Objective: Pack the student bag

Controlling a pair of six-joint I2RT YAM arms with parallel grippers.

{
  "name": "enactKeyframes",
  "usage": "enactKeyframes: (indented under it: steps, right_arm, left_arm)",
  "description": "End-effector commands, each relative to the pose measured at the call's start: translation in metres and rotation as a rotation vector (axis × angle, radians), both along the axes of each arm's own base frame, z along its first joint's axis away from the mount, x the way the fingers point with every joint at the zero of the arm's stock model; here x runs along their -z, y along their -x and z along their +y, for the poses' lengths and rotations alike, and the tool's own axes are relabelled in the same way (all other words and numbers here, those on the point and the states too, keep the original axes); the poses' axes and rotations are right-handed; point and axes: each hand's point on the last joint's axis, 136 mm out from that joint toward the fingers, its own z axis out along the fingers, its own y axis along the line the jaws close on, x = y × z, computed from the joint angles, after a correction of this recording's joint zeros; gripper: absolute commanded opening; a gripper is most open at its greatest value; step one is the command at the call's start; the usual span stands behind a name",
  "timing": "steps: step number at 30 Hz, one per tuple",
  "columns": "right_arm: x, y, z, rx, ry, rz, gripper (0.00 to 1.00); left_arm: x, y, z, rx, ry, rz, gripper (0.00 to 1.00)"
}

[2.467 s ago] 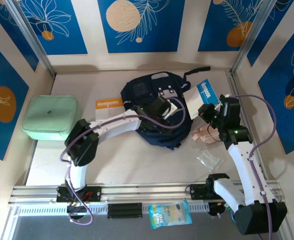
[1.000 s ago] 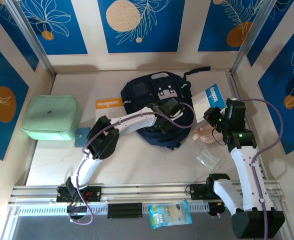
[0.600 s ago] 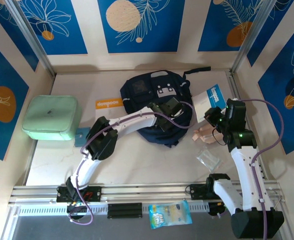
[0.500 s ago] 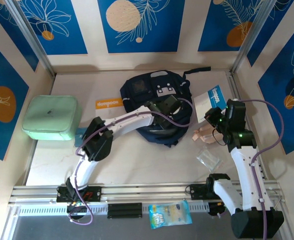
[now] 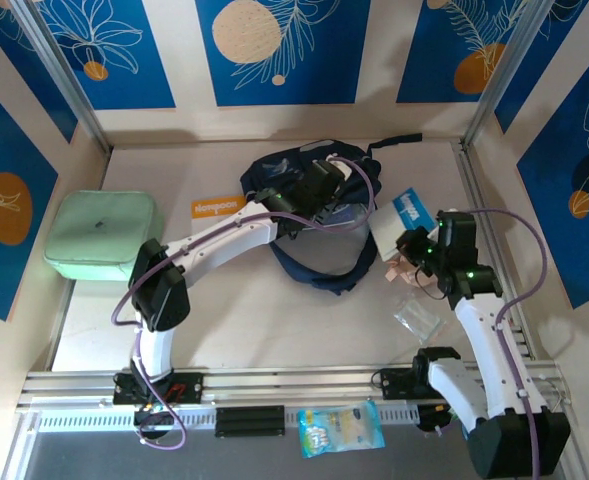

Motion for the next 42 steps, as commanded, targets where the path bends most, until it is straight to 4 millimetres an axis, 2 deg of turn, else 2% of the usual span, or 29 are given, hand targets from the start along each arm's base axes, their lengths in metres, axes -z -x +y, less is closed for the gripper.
enactKeyframes:
  steps: [1, 3, 7, 11, 17, 24, 28, 37, 40, 42]
  right_arm:
    - [-0.032, -0.004, 0.045, -0.170, -0.081, -0.169, 0.00]
    - [-0.033, -0.004, 0.061, -0.210, -0.068, -0.195, 0.00]
    - [-0.023, -0.014, 0.075, -0.200, -0.123, -0.183, 0.00]
    - [-0.008, -0.035, 0.085, -0.174, -0.203, -0.172, 0.00]
    - [0.012, -0.069, 0.093, -0.107, -0.230, -0.173, 0.00]
    - [0.068, -0.094, 0.106, -0.007, -0.244, 0.011, 0.00]
    - [0.091, -0.109, 0.115, 0.029, -0.249, 0.064, 0.01]
    - [0.089, -0.148, 0.137, 0.018, -0.260, 0.032, 0.14]
    - [0.084, -0.163, 0.152, -0.060, -0.284, 0.002, 0.23]
    - [0.083, -0.165, 0.158, -0.096, -0.291, 0.004, 0.35]
  left_arm:
    - [-0.063, -0.013, -0.005, -0.048, 0.179, -0.144, 0.00]
    - [-0.064, -0.012, -0.007, -0.040, 0.185, -0.136, 0.00]
    - [-0.062, -0.008, -0.007, -0.029, 0.192, -0.117, 0.00]
    - [-0.067, -0.005, -0.006, -0.026, 0.210, -0.112, 0.00]
    - [-0.080, -0.002, -0.004, -0.022, 0.237, -0.118, 0.00]
    - [-0.083, -0.004, -0.001, -0.028, 0.262, -0.103, 0.00]
    - [-0.086, -0.007, 0.001, -0.038, 0.293, -0.088, 0.00]
    - [-0.093, -0.012, 0.008, -0.063, 0.340, -0.073, 0.00]
    - [-0.094, -0.012, 0.009, -0.064, 0.343, -0.071, 0.00]
    - [-0.094, -0.013, 0.010, -0.066, 0.337, -0.070, 0.00]
